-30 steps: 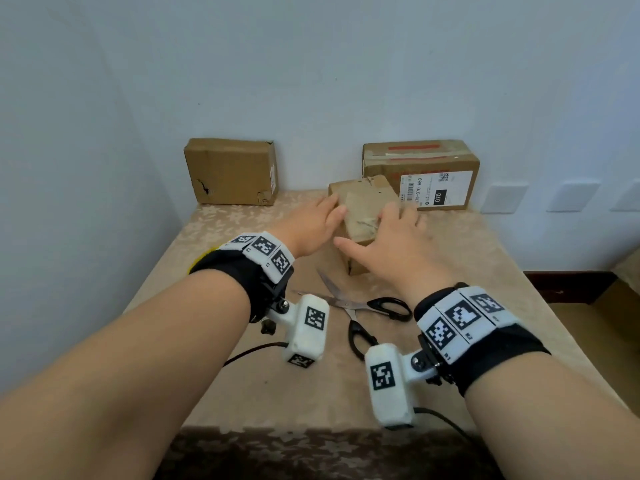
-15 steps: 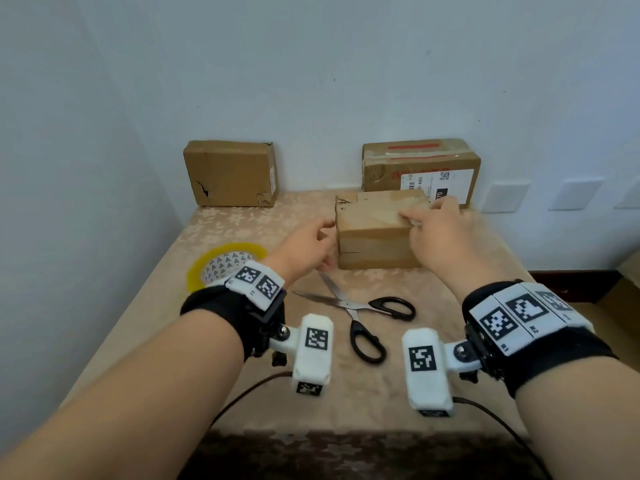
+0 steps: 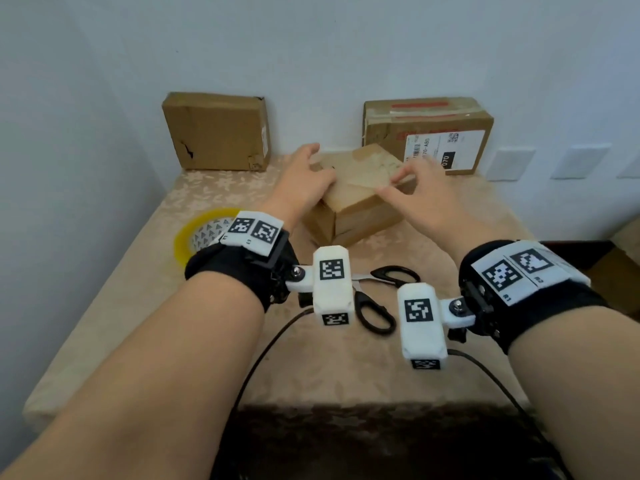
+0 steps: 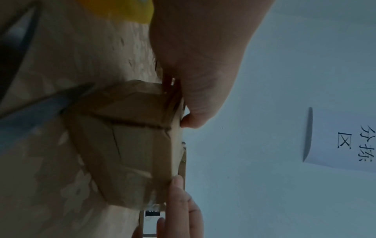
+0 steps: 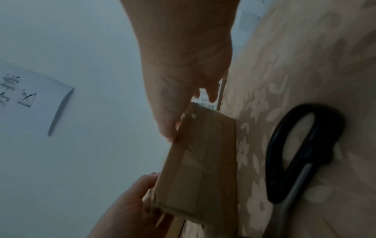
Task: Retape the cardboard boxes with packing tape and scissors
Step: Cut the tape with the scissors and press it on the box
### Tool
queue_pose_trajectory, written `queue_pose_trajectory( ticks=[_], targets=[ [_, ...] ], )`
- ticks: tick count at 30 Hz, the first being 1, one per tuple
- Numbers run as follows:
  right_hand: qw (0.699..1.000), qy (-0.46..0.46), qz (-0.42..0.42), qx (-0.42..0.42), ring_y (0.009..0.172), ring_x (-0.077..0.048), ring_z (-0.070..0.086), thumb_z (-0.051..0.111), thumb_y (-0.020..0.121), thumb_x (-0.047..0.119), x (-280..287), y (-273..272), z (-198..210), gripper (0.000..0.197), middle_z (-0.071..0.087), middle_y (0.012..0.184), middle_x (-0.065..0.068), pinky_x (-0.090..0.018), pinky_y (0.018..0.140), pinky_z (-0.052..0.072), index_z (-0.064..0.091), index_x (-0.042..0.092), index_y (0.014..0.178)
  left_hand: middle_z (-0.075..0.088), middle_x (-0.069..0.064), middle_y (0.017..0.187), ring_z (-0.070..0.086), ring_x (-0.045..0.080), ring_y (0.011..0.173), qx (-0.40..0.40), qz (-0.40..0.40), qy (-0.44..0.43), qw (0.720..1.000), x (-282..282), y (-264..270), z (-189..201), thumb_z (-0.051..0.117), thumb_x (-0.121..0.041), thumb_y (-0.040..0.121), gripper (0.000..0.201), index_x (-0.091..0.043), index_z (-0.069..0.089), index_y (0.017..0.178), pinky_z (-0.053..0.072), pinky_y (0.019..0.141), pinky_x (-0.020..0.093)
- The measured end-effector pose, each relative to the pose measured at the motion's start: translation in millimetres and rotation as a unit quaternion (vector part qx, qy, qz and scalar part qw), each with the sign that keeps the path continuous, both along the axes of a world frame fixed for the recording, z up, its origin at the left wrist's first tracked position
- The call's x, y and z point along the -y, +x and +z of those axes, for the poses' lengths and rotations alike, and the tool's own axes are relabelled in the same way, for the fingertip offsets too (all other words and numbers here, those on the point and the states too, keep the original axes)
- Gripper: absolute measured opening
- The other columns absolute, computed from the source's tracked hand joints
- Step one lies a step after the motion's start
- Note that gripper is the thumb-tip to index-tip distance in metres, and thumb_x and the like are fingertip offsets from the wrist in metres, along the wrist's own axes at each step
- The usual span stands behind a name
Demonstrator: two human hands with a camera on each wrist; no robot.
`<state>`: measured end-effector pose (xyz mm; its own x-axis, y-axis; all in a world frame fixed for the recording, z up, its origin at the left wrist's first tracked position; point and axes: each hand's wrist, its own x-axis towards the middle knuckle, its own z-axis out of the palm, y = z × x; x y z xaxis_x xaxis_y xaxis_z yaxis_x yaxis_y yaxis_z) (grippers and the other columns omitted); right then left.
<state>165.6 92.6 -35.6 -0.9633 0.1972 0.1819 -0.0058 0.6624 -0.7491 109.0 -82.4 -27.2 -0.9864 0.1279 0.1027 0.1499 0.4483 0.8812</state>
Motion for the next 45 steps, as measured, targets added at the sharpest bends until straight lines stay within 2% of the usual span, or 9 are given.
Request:
queue_pose_trajectory(
  ticks=[3, 6, 9, 13, 18, 26, 39, 42, 45],
  targets=[
    [0.995, 0.076, -0.070, 0.011, 0.115, -0.029, 0.045, 0.061, 0.091, 0.035, 3, -7, 6, 0.026, 0.035, 0.135, -0.013, -0.035, 0.099, 0.039, 0.053, 0.020, 0.110, 0.052, 0.002, 0.112, 0.053, 0.014, 0.099, 0.005, 0.014, -0.001, 1.000, 8, 0, -4, 0.062, -0.026, 0.089, 0.045, -0.014, 0.050, 0.130, 0.041, 0.083, 0.024],
    [1.000, -0.007, -0.024, -0.004, 0.092, -0.023, 0.061, 0.060, 0.091, 0.033, 13, -7, 12, 0.020, 0.057, 0.110, -0.004, -0.041, 0.086, 0.054, 0.057, 0.019, 0.104, 0.057, 0.001, 0.108, 0.054, 0.016, 0.100, -0.025, 0.024, -0.077, 0.996, 17, 6, -2, 0.063, -0.036, 0.088, 0.040, -0.014, 0.056, 0.120, 0.045, 0.086, 0.030],
    [0.995, -0.028, 0.075, 0.058, 0.116, -0.019, 0.052, 0.061, 0.086, 0.052, 26, 4, 13, 0.054, 0.054, 0.120, 0.003, -0.038, 0.100, 0.046, 0.052, 0.021, 0.129, 0.058, 0.002, 0.114, 0.055, 0.018, 0.102, -0.072, 0.024, -0.157, 0.985, 22, 15, 2, 0.060, -0.040, 0.088, 0.042, -0.015, 0.056, 0.122, 0.047, 0.090, 0.034],
    [0.988, 0.094, 0.106, 0.054, 0.135, -0.023, 0.035, 0.066, 0.087, 0.043, 33, 9, 11, 0.065, 0.036, 0.146, -0.010, -0.027, 0.106, 0.028, 0.042, 0.020, 0.143, 0.051, 0.004, 0.122, 0.053, 0.020, 0.107, -0.143, 0.012, -0.247, 0.958, 21, 25, 6, 0.053, -0.037, 0.090, 0.033, -0.019, 0.059, 0.118, 0.039, 0.084, 0.028],
    [0.983, 0.163, 0.078, 0.021, 0.141, -0.031, 0.021, 0.058, 0.095, 0.024, 35, 2, 8, 0.041, 0.029, 0.153, -0.011, -0.040, 0.115, 0.019, 0.054, 0.027, 0.136, 0.050, 0.003, 0.108, 0.054, 0.022, 0.090, -0.204, -0.031, -0.328, 0.922, 12, 29, 7, 0.047, -0.040, 0.095, 0.028, -0.017, 0.060, 0.103, 0.043, 0.073, 0.033],
    [0.983, 0.156, 0.093, -0.028, 0.123, -0.034, 0.043, 0.058, 0.094, 0.013, 32, -9, 7, 0.030, 0.054, 0.129, -0.011, -0.044, 0.108, 0.034, 0.069, 0.022, 0.120, 0.048, 0.002, 0.109, 0.051, 0.019, 0.096, -0.188, -0.101, -0.297, 0.931, 15, 17, 10, 0.060, -0.038, 0.089, 0.027, -0.015, 0.060, 0.104, 0.040, 0.081, 0.030],
    [0.983, 0.150, 0.097, -0.035, 0.114, -0.028, 0.052, 0.049, 0.090, 0.003, 40, 0, 16, 0.036, 0.063, 0.117, -0.008, -0.035, 0.095, 0.043, 0.070, 0.018, 0.115, 0.055, 0.005, 0.088, 0.053, 0.023, 0.079, -0.217, -0.078, -0.424, 0.876, -2, 23, 27, 0.051, -0.020, 0.091, 0.013, -0.010, 0.056, 0.084, 0.036, 0.062, 0.031],
    [0.985, 0.136, 0.096, -0.034, 0.112, -0.024, 0.054, 0.051, 0.091, 0.004, 38, -1, 15, 0.032, 0.064, 0.115, -0.005, -0.025, 0.088, 0.039, 0.070, 0.017, 0.113, 0.053, 0.007, 0.076, 0.053, 0.026, 0.071, -0.187, -0.076, -0.406, 0.891, -3, 26, 30, 0.051, -0.014, 0.086, 0.019, -0.010, 0.048, 0.069, 0.032, 0.051, 0.030],
    [0.988, 0.121, 0.096, -0.024, 0.112, -0.024, 0.053, 0.055, 0.089, 0.009, 35, -2, 14, 0.029, 0.061, 0.111, -0.002, -0.034, 0.093, 0.043, 0.070, 0.020, 0.110, 0.062, 0.016, 0.078, 0.057, 0.032, 0.072, -0.206, -0.076, -0.328, 0.919, 6, 28, 30, 0.052, -0.014, 0.085, 0.016, -0.004, 0.056, 0.072, 0.039, 0.056, 0.035]
  ],
)
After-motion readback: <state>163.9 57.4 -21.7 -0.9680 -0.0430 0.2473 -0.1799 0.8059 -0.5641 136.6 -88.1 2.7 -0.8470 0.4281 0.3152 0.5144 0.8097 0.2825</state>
